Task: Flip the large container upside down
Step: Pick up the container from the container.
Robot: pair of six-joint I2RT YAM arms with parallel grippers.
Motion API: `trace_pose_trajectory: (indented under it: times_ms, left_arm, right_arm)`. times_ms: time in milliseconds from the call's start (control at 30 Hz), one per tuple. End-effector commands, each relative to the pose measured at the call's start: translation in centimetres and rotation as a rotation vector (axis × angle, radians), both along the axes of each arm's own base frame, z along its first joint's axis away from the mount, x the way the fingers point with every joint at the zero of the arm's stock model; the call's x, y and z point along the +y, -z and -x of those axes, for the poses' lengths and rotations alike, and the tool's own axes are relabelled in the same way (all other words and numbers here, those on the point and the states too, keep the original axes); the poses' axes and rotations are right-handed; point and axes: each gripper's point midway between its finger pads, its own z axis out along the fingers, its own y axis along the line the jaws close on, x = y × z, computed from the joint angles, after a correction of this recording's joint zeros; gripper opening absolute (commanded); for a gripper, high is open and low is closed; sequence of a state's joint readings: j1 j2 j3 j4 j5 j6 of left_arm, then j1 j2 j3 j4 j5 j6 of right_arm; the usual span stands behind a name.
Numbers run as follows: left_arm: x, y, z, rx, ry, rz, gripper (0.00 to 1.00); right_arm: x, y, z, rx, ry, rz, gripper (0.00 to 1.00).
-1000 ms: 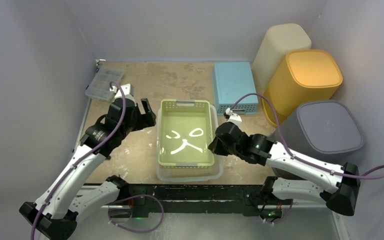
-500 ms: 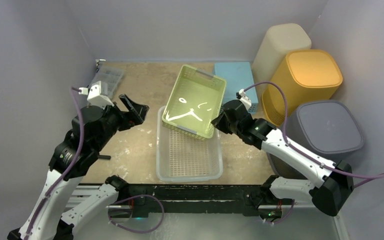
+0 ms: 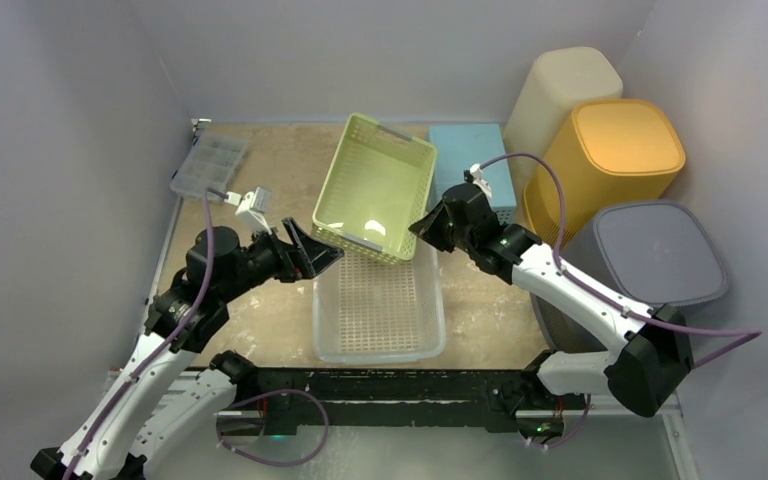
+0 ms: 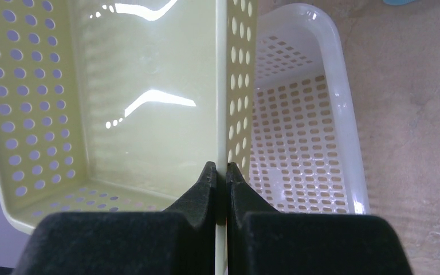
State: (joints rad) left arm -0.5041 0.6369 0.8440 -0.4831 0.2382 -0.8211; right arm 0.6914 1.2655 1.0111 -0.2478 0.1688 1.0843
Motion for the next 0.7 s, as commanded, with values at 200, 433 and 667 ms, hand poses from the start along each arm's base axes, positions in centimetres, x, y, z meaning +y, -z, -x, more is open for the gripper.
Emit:
trace_pose_trajectory:
  times_ms: [200,433,667]
  left_arm:
    - [-2.5,-0.7,-0.7,-0.046,0.079,0.164,0.78]
    - [-3.0,-0.2,-2.1,-0.058,0.055,0.184,0.71]
    - [-3.7,-0.4,-2.9,-0.074,0.041,0.202,0.62]
  right_arm:
    - [2.8,-4.4,-0.9,-0.081,-0.064,-0.183,0.00]
    - [4.1,-3.7,-0.4,-0.053,-0.111,-0.241,0.00]
    - [5.0,-3.2,-0.8,-0.057,-0.137,-0.256,0.00]
